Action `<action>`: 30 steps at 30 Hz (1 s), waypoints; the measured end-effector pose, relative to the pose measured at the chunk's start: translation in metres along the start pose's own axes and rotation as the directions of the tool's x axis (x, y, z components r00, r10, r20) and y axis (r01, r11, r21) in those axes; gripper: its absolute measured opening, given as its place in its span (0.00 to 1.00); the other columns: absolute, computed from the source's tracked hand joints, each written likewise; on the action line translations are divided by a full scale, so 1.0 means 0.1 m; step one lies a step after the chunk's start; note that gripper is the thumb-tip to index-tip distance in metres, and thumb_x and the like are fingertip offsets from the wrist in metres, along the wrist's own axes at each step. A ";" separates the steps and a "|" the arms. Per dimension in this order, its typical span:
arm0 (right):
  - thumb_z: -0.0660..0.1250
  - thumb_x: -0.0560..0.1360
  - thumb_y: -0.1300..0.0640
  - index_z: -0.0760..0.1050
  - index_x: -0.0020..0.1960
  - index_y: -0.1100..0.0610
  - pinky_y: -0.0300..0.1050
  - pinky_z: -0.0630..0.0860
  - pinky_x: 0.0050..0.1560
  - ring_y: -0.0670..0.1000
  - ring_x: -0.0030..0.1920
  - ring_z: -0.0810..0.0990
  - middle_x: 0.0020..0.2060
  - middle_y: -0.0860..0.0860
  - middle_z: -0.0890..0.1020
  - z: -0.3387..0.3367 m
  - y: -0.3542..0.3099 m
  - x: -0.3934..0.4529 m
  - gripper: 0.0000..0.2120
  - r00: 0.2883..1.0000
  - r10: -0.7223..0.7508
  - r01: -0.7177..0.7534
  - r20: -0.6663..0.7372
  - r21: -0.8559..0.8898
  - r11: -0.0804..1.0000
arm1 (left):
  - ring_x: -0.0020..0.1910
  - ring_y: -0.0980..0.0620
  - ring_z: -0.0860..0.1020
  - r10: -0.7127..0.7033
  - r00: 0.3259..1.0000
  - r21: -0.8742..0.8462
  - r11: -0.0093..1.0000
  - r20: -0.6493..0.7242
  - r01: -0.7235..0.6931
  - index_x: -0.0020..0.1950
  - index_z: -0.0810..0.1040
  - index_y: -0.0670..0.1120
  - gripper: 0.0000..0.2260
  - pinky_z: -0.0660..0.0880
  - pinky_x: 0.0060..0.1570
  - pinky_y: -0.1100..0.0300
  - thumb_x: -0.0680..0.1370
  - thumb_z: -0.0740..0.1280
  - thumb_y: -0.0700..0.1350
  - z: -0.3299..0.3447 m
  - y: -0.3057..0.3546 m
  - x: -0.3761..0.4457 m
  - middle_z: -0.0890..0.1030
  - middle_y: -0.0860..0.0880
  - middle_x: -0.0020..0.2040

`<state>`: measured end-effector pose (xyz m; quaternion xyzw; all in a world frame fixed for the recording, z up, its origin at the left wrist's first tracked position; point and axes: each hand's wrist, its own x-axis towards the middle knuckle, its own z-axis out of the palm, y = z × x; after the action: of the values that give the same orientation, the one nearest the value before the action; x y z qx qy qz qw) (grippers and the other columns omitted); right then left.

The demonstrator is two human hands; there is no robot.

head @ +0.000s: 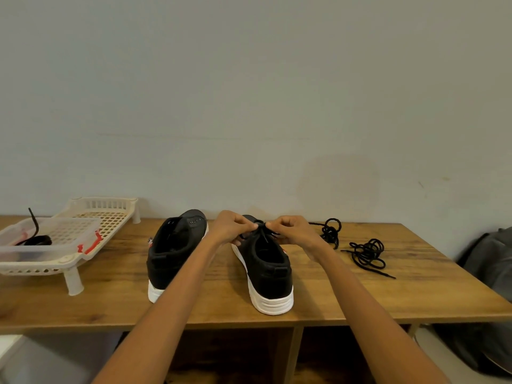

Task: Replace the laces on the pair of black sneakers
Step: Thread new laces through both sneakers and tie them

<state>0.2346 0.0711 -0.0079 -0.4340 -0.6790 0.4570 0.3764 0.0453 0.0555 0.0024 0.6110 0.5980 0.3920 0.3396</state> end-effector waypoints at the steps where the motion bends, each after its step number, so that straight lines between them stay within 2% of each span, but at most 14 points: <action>1: 0.70 0.74 0.50 0.80 0.47 0.63 0.40 0.80 0.46 0.54 0.47 0.84 0.44 0.58 0.84 -0.01 0.00 0.00 0.15 1.000 0.001 -0.001 -0.004 0.006 1.000 | 0.33 0.52 0.78 -0.009 1.000 -0.010 1.000 0.005 0.009 0.49 0.82 0.40 0.08 0.77 0.31 0.67 0.75 0.71 0.44 0.00 0.00 0.00 0.79 0.47 0.37; 4: 0.68 0.76 0.56 0.74 0.39 0.61 0.41 0.80 0.42 0.55 0.42 0.84 0.42 0.58 0.82 -0.06 -0.02 -0.01 0.10 1.000 0.028 -0.028 0.014 0.044 0.999 | 0.35 0.51 0.79 -0.027 0.999 -0.028 0.999 0.028 0.028 0.51 0.82 0.38 0.08 0.79 0.32 0.67 0.75 0.71 0.41 -0.03 0.00 -0.01 0.80 0.45 0.38; 6: 0.64 0.76 0.63 0.70 0.35 0.59 0.41 0.80 0.40 0.52 0.38 0.83 0.38 0.56 0.79 -0.07 -0.03 -0.01 0.11 0.999 0.048 -0.049 0.020 0.048 0.998 | 0.36 0.49 0.80 -0.028 0.998 -0.042 0.999 0.052 0.030 0.52 0.82 0.37 0.08 0.79 0.33 0.66 0.75 0.70 0.39 -0.06 0.02 -0.02 0.81 0.44 0.40; 8: 0.62 0.76 0.65 0.68 0.33 0.59 0.40 0.80 0.40 0.50 0.37 0.82 0.34 0.54 0.76 -0.06 -0.03 0.00 0.12 0.999 0.047 -0.047 0.005 0.001 0.999 | 0.36 0.50 0.80 -0.028 0.998 -0.055 0.998 0.063 0.032 0.52 0.82 0.36 0.08 0.79 0.32 0.65 0.75 0.69 0.38 -0.08 0.02 -0.04 0.81 0.42 0.42; 13: 0.65 0.76 0.61 0.71 0.36 0.60 0.38 0.79 0.39 0.47 0.37 0.82 0.36 0.53 0.78 -0.01 -0.03 0.02 0.10 1.000 0.002 -0.003 -0.013 -0.107 0.994 | 0.35 0.51 0.80 -0.001 0.998 0.034 0.999 0.060 -0.001 0.49 0.81 0.38 0.05 0.78 0.31 0.66 0.77 0.68 0.38 -0.07 0.01 -0.05 0.80 0.44 0.41; 16: 0.66 0.77 0.53 0.77 0.45 0.64 0.34 0.77 0.38 0.48 0.41 0.82 0.42 0.57 0.82 0.01 -0.02 0.02 0.13 1.000 -0.016 0.016 0.003 -0.141 0.990 | 0.35 0.52 0.79 0.031 0.997 0.070 0.997 0.064 -0.036 0.50 0.82 0.39 0.06 0.78 0.33 0.68 0.76 0.68 0.39 -0.07 0.00 -0.02 0.81 0.44 0.40; 18: 0.67 0.76 0.48 0.79 0.48 0.61 0.33 0.76 0.37 0.48 0.43 0.83 0.44 0.55 0.83 0.03 -0.04 0.01 0.15 0.999 -0.033 0.034 0.013 -0.186 0.982 | 0.35 0.53 0.79 0.028 0.998 0.044 0.999 0.053 -0.030 0.49 0.83 0.40 0.07 0.78 0.34 0.68 0.76 0.69 0.42 -0.06 0.00 -0.01 0.81 0.46 0.39; 20: 0.69 0.75 0.50 0.80 0.47 0.59 0.32 0.76 0.37 0.46 0.41 0.83 0.41 0.52 0.83 0.03 -0.04 0.00 0.11 0.998 -0.054 0.058 0.026 -0.183 0.981 | 0.34 0.53 0.79 0.015 0.999 0.017 1.000 0.033 -0.016 0.49 0.83 0.40 0.10 0.78 0.36 0.66 0.76 0.70 0.46 -0.02 -0.01 -0.01 0.81 0.48 0.37; 23: 0.69 0.75 0.55 0.79 0.44 0.57 0.34 0.78 0.38 0.47 0.40 0.83 0.40 0.52 0.83 0.03 -0.03 0.00 0.06 0.998 -0.067 0.068 0.013 -0.148 0.987 | 0.35 0.52 0.80 0.027 1.000 0.021 0.999 0.013 -0.027 0.48 0.82 0.39 0.09 0.78 0.37 0.64 0.75 0.70 0.45 0.00 -0.01 -0.01 0.82 0.45 0.38; 27: 0.69 0.76 0.55 0.77 0.40 0.58 0.37 0.78 0.38 0.49 0.42 0.82 0.42 0.55 0.83 0.01 -0.02 0.01 0.08 0.999 -0.050 0.050 0.001 -0.105 0.993 | 0.35 0.52 0.80 -0.019 0.999 0.016 1.000 0.051 0.018 0.50 0.81 0.37 0.09 0.79 0.36 0.66 0.76 0.69 0.43 -0.03 0.02 -0.01 0.80 0.46 0.38; 30: 0.68 0.77 0.58 0.74 0.40 0.60 0.36 0.77 0.38 0.48 0.40 0.82 0.39 0.54 0.81 -0.03 0.00 0.00 0.09 0.998 -0.040 0.044 0.038 -0.085 0.995 | 0.33 0.52 0.78 -0.071 0.997 0.033 0.997 0.042 0.069 0.49 0.81 0.36 0.08 0.79 0.37 0.63 0.76 0.69 0.41 -0.04 0.04 -0.01 0.80 0.45 0.36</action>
<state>0.2370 0.0718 -0.0069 -0.4270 -0.7137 0.4272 0.3547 0.0441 0.0541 0.0074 0.6034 0.6177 0.3570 0.3561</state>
